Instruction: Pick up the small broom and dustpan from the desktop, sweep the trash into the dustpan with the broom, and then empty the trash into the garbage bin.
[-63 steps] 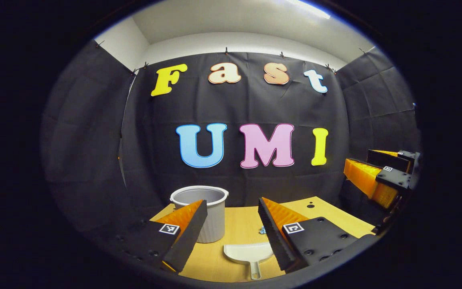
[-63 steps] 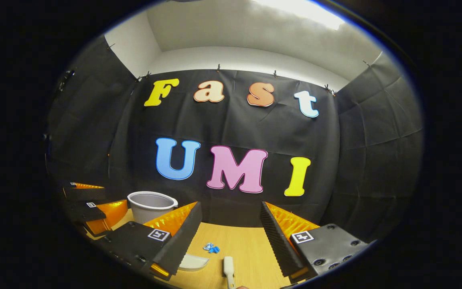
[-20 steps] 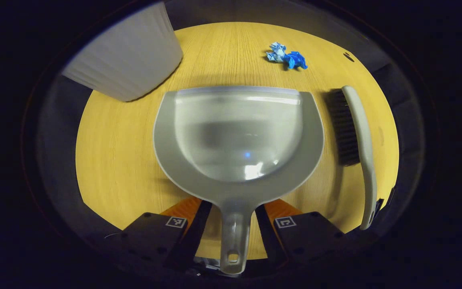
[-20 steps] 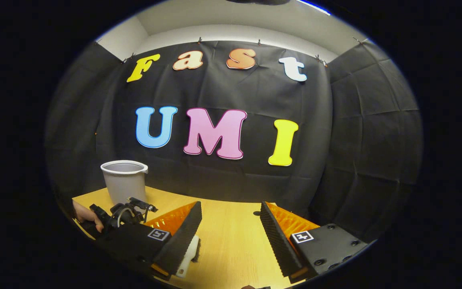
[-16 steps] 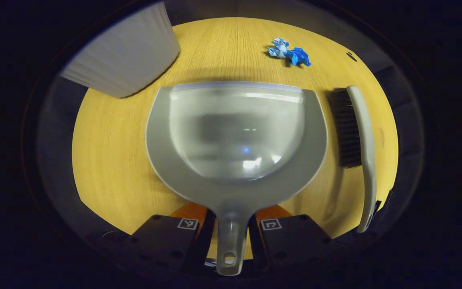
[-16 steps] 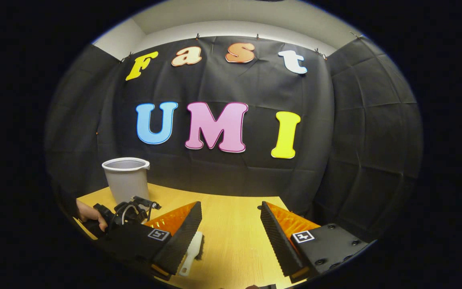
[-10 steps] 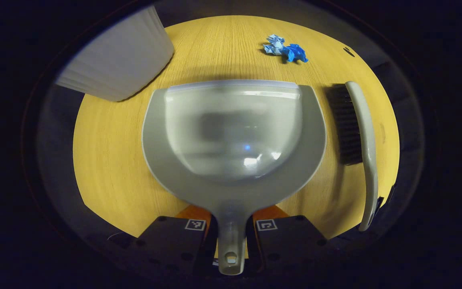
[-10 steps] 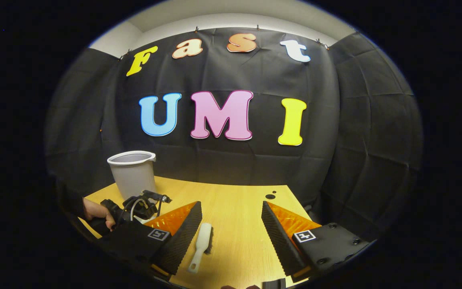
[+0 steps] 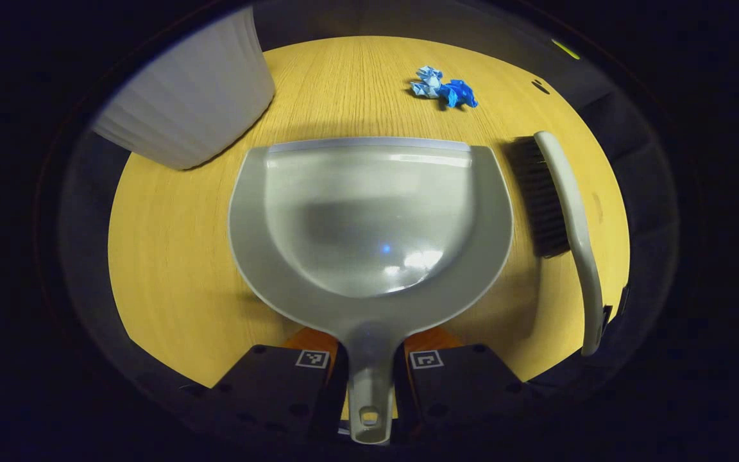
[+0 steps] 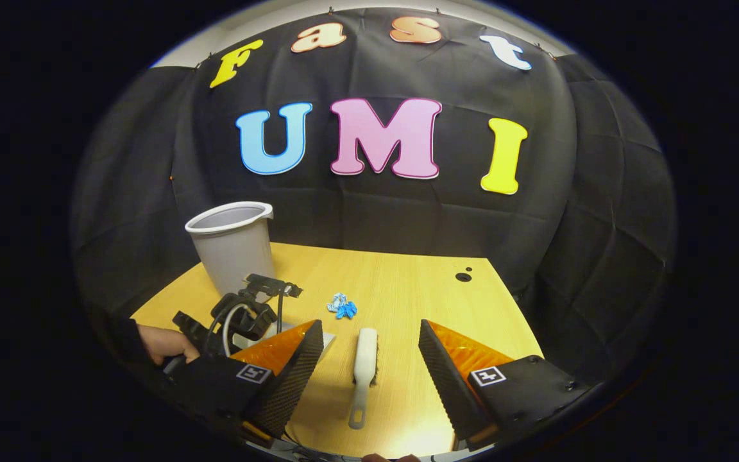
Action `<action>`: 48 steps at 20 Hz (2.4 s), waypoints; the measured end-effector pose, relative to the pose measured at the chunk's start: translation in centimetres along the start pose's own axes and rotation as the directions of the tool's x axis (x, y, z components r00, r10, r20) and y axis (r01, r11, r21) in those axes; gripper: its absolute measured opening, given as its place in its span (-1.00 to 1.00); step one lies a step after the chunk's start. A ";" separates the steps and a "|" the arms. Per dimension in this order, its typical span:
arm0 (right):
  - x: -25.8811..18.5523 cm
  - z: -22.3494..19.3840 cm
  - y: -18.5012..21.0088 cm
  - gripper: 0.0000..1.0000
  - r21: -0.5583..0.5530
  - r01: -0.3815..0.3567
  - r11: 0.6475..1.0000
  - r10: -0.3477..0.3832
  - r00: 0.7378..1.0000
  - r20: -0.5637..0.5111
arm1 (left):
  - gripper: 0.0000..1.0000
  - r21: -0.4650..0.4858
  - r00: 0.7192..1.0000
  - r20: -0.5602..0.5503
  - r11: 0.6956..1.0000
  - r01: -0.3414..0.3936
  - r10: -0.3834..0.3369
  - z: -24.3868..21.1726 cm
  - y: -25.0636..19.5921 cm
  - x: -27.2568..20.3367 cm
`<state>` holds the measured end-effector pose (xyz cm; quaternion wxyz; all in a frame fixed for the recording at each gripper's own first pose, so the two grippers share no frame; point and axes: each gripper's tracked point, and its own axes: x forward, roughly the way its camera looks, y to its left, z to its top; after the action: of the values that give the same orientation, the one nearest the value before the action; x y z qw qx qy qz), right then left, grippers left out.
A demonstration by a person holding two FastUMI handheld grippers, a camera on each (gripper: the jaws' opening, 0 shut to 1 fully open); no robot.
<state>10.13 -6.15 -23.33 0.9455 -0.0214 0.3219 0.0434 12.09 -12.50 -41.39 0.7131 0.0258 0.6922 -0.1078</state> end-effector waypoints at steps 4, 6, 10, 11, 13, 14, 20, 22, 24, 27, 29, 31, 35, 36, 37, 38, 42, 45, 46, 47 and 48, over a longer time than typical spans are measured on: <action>3.4 -5.5 0.6 0.92 0.058 -0.032 0.998 0.047 0.958 -0.284 | -0.41 -0.011 0.999 0.026 1.000 0.026 -0.026 0.0 0.1 -0.1; 4.4 -8.9 0.5 0.94 0.082 -0.032 0.996 0.063 0.913 -0.403 | -0.41 -0.026 0.999 0.041 0.999 0.027 -0.026 0.1 0.1 0.0; 6.0 -16.6 0.5 0.86 0.159 0.013 0.987 0.098 0.737 -0.669 | -0.41 -0.025 0.999 0.043 0.999 0.020 -0.019 0.0 0.1 -0.1; 5.6 -18.1 0.8 0.91 0.218 0.043 0.975 0.133 0.675 -0.726 | -0.41 -0.021 0.999 0.043 1.000 0.021 -0.020 0.0 0.1 -0.1; 6.1 -20.0 1.7 0.87 0.283 0.087 0.955 0.175 0.603 -0.778 | -0.41 -0.019 0.999 0.046 0.999 0.026 -0.025 0.0 0.1 -0.1; 6.6 -20.6 1.4 0.87 0.268 0.091 0.959 0.162 0.602 -0.782 | -0.41 -0.020 0.999 0.047 0.999 0.029 -0.028 0.0 0.1 0.0; 9.0 -22.4 0.8 0.65 0.182 0.074 0.981 0.113 0.548 -0.829 | -0.41 -0.009 0.999 0.040 1.000 0.023 -0.022 0.0 0.1 -0.1; 9.0 -22.6 1.1 0.52 0.186 0.060 0.981 0.129 0.516 -0.847 | -0.40 -0.010 0.999 0.040 1.000 0.024 -0.024 0.0 0.1 -0.1; 9.4 -22.8 0.6 0.20 0.177 0.069 0.982 0.120 0.498 -0.859 | -0.41 -0.011 0.999 0.042 1.000 0.027 -0.026 0.0 0.1 -0.1; 9.9 -22.7 0.7 -0.44 0.177 0.062 0.982 0.126 0.483 -0.866 | -0.41 -0.014 0.999 0.042 1.000 0.025 -0.025 -0.1 0.2 -0.2; 9.7 -22.6 1.0 -0.43 0.158 0.029 0.987 0.127 0.460 -0.879 | -0.41 -0.009 0.999 0.038 1.000 0.020 -0.019 0.0 0.1 0.0; 10.0 -22.3 0.9 -0.41 0.113 -0.006 0.994 0.103 0.455 -0.885 | -0.41 -0.002 0.999 0.038 1.000 0.017 -0.017 0.0 0.1 0.0; 12.0 -20.2 1.2 -0.48 0.137 -0.064 0.989 0.151 0.464 -0.873 | -0.40 0.030 1.000 0.030 1.000 0.006 -0.007 -0.5 0.5 0.0; 12.8 -19.4 1.3 -0.48 0.161 -0.077 0.984 0.178 0.466 -0.866 | -0.41 0.048 1.000 0.019 0.999 -0.001 0.000 -0.7 0.7 -0.1; 13.9 -18.6 1.3 -0.40 0.168 -0.089 0.982 0.190 0.475 -0.859 | -0.41 0.077 1.000 0.018 0.997 0.002 -0.003 -0.9 0.7 -0.2; 15.0 -18.0 0.7 -0.49 0.155 -0.101 0.983 0.185 0.489 -0.853 | -0.40 0.107 1.000 0.012 0.994 0.007 -0.008 -1.0 0.8 -0.2; 19.3 -15.2 -2.3 -0.49 0.081 -0.117 0.990 0.131 0.529 -0.839 | -0.41 0.184 1.000 -0.015 0.983 0.010 -0.008 -1.3 1.5 -0.3; 22.8 -13.0 -4.2 -0.50 0.037 -0.125 0.991 0.101 0.554 -0.826 | -0.40 0.219 1.000 -0.031 0.976 0.009 -0.002 -1.1 2.4 -0.3; 24.0 -12.5 -5.0 -0.50 -0.007 -0.141 0.990 0.075 0.568 -0.820 | -0.41 0.231 0.999 -0.038 0.973 0.010 -0.001 -0.9 2.6 -0.3; 25.5 -12.0 -5.9 -0.50 -0.060 -0.160 0.985 0.045 0.580 -0.814 | -0.41 0.236 0.999 -0.048 0.971 0.017 -0.006 -0.9 2.8 -0.4; 26.8 -11.6 -7.0 -0.51 -0.114 -0.176 0.978 0.011 0.586 -0.810 | -0.40 0.239 0.998 -0.060 0.971 0.025 -0.011 -0.8 2.9 -0.4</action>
<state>24.93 -12.08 -48.83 0.6878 -0.1081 0.7096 0.1079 11.86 -9.51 -41.31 0.6831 0.1087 0.6950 -0.1963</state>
